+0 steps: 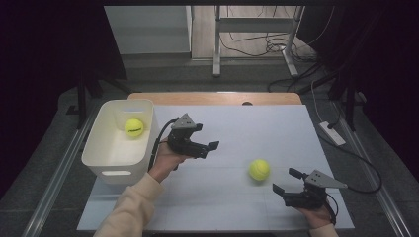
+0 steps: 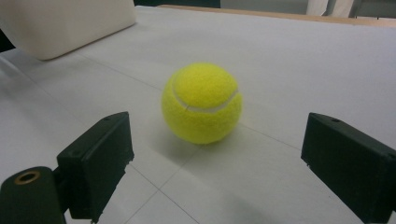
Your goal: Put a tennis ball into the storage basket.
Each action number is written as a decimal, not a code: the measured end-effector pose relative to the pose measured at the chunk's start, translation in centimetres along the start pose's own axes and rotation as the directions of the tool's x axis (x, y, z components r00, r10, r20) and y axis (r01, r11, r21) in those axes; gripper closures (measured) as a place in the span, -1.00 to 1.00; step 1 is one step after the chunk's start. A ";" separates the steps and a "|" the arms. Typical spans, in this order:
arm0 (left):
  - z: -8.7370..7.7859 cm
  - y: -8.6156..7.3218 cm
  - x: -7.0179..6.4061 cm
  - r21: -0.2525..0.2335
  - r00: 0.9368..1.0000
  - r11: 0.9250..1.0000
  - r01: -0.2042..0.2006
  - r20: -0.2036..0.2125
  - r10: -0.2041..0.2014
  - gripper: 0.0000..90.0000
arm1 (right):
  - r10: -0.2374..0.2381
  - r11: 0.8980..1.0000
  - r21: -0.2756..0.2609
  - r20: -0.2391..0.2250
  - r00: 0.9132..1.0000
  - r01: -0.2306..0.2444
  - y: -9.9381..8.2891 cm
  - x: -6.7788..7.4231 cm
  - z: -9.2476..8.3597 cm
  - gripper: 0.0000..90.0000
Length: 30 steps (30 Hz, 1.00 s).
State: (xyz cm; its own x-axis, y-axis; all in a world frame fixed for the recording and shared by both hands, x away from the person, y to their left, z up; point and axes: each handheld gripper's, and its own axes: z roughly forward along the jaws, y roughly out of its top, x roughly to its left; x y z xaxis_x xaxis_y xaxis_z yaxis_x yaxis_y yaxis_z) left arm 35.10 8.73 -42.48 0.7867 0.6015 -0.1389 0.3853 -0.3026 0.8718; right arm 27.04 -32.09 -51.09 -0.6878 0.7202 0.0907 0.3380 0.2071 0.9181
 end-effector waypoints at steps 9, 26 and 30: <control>1.6 -0.1 -0.6 0.016 1.000 1.000 -0.009 0.023 0.009 -0.79 | -0.005 1.000 -0.002 -0.003 1.000 0.005 0.0 0.1 -0.2 -0.81; 3.6 -0.3 -1.0 0.042 0.999 0.999 -0.011 0.049 0.009 -0.79 | -0.014 1.000 0.002 -0.007 1.000 0.014 0.1 0.4 0.0 -0.81; 4.1 -0.4 -1.1 0.051 0.998 0.999 -0.013 0.058 0.010 -0.79 | -0.015 1.000 0.003 -0.009 1.000 0.015 0.1 0.4 0.1 -0.81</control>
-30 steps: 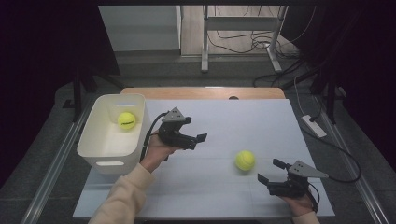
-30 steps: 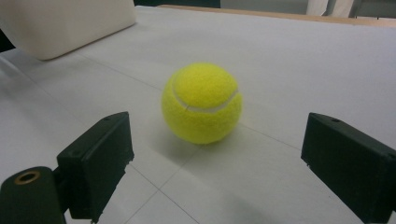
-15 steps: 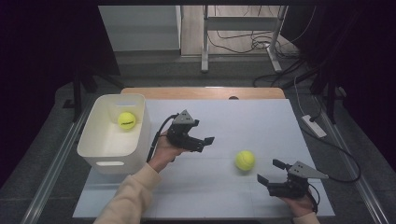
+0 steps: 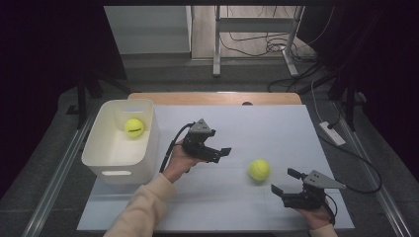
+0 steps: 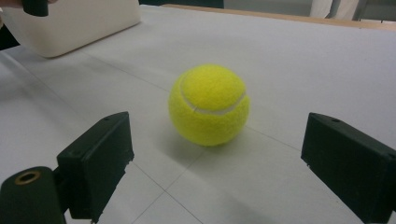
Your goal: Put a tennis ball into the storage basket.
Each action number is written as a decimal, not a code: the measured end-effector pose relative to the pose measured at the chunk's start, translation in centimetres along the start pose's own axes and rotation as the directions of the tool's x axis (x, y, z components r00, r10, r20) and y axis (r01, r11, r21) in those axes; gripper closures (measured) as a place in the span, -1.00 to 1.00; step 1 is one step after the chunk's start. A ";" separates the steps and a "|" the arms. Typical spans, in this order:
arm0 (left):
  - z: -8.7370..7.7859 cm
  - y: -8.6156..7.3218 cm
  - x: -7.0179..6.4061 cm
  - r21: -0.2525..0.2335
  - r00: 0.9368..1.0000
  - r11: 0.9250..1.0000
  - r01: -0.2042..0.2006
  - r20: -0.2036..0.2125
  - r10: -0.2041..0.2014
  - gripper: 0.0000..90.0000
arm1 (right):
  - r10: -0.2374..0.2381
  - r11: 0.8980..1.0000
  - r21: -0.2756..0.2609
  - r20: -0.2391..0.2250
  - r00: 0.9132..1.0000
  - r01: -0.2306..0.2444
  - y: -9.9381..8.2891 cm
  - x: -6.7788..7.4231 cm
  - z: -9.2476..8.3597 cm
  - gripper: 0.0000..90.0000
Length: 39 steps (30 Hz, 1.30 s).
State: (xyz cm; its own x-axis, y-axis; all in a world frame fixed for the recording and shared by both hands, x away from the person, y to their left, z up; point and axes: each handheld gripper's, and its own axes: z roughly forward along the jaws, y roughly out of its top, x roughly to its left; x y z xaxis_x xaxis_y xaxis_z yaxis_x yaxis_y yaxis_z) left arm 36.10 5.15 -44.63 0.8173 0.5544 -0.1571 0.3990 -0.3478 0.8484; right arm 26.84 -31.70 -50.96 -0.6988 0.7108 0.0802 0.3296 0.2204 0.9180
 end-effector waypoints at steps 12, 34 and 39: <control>1.1 0.2 -0.4 0.001 1.000 1.000 0.001 0.023 -0.001 -0.78 | -0.002 1.000 -0.009 -0.011 1.000 0.002 0.2 0.1 0.1 -0.81; 4.2 0.6 -1.6 0.037 0.998 0.999 -0.027 0.050 0.025 -0.84 | -0.001 0.999 -0.033 -0.017 1.000 0.000 0.5 0.1 0.1 -0.81; 4.9 0.6 -1.9 0.045 0.998 0.998 -0.042 0.050 0.040 -0.88 | -0.004 0.999 -0.045 -0.012 1.000 0.003 0.5 0.1 -0.1 -0.80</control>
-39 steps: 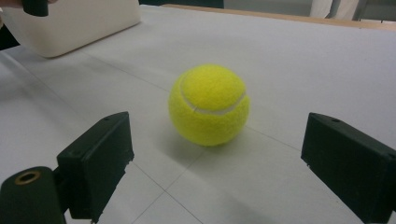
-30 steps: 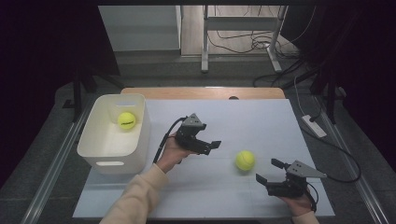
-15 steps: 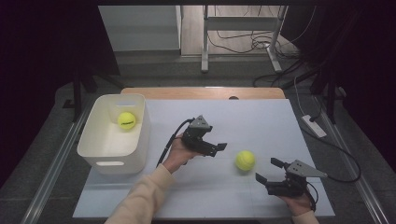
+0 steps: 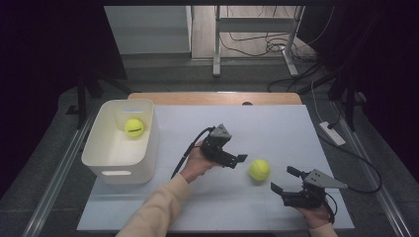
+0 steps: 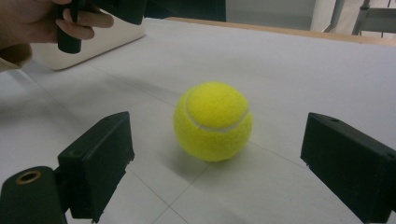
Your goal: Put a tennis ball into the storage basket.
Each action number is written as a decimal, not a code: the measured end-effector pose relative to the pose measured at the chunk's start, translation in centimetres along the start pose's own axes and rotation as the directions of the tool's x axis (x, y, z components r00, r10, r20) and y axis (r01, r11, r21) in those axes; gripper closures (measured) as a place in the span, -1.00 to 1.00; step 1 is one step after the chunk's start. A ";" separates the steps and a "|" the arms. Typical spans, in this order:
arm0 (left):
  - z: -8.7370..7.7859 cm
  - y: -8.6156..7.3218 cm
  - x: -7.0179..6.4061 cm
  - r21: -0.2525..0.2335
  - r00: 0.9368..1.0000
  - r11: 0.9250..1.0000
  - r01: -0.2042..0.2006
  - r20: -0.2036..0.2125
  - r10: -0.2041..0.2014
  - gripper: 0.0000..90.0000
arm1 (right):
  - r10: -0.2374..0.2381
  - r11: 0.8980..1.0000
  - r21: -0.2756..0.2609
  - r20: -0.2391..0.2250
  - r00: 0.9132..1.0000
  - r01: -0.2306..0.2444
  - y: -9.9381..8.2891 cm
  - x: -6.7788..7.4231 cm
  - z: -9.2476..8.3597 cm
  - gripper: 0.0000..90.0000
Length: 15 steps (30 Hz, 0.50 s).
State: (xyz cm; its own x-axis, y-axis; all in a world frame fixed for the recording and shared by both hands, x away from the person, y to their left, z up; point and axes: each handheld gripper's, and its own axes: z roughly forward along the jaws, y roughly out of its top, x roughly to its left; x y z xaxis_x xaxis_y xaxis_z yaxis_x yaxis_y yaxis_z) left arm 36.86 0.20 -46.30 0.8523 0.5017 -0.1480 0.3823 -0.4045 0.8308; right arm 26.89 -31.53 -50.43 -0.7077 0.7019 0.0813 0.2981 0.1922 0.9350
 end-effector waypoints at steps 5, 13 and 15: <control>0.7 0.0 -0.1 0.009 1.000 1.000 -0.002 0.002 0.002 -0.90 | -0.003 1.000 0.000 -0.003 1.000 0.003 0.1 0.1 0.0 -0.80; 1.3 -0.1 -0.3 0.014 1.000 1.000 -0.012 0.022 0.012 -0.91 | -0.001 1.000 -0.007 -0.004 1.000 0.001 0.1 0.1 -0.1 -0.80; 1.4 -0.1 -0.3 0.017 1.000 1.000 -0.014 0.024 0.013 -0.91 | -0.002 1.000 -0.010 -0.004 1.000 0.002 0.2 0.1 -0.1 -0.80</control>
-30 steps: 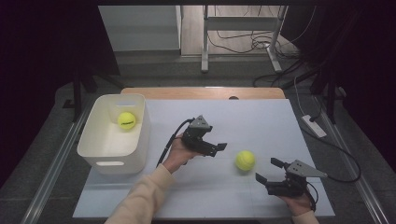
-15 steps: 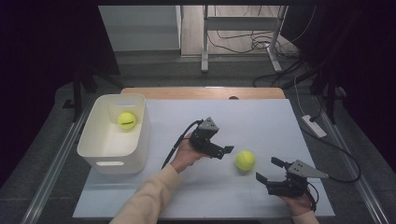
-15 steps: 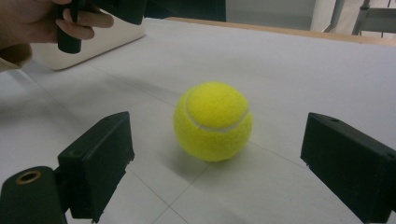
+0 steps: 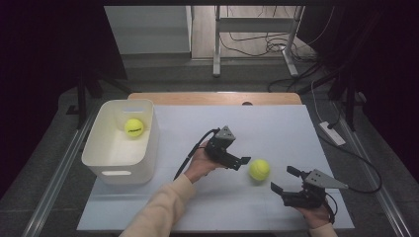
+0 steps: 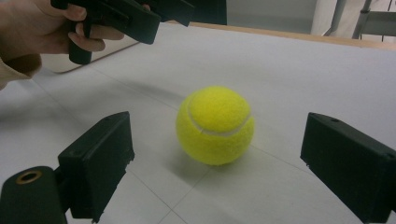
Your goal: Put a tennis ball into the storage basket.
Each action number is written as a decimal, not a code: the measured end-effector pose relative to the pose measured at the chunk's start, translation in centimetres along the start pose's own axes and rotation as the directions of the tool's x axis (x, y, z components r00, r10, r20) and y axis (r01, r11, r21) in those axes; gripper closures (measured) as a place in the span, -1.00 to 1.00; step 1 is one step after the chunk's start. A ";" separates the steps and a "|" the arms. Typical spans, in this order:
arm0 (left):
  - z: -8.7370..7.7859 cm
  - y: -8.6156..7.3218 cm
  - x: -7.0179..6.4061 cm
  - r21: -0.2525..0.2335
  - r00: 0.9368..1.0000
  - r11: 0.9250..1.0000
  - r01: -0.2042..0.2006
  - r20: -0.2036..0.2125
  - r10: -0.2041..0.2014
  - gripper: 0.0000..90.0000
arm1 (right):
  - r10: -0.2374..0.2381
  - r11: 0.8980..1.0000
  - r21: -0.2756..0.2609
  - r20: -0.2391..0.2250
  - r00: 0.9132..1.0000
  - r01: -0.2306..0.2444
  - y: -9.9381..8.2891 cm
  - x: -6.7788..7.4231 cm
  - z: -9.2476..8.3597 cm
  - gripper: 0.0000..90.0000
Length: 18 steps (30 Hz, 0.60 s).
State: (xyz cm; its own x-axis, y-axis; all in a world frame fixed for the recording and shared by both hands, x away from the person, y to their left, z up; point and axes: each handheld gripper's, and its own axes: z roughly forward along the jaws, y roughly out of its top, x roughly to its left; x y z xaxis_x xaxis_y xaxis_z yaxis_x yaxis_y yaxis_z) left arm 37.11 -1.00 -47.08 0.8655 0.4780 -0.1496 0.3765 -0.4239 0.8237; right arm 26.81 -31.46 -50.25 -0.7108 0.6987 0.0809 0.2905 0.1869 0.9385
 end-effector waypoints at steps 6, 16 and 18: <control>1.0 -0.1 -0.2 0.021 1.000 1.000 -0.011 0.023 0.011 -0.91 | 0.003 1.000 -0.008 -0.001 1.000 -0.003 0.0 0.0 -0.1 -0.80; 2.2 -0.2 -0.7 0.043 0.998 0.999 -0.024 0.052 0.022 -0.92 | 0.009 1.000 -0.018 0.003 1.000 -0.009 0.0 -0.1 -0.3 -0.80; 2.7 -0.3 -0.8 0.045 0.998 0.999 -0.018 0.061 0.015 -0.92 | 0.008 1.000 -0.023 0.002 1.000 -0.008 0.1 0.0 -0.3 -0.80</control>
State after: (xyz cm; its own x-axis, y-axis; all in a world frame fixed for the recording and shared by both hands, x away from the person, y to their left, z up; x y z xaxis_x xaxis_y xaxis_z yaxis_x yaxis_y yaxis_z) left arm 37.17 -3.32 -48.64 0.8896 0.4240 -0.1701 0.3755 -0.4665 0.8009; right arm 26.65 -31.69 -50.08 -0.7072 0.7015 0.0879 0.2811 0.1649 0.9454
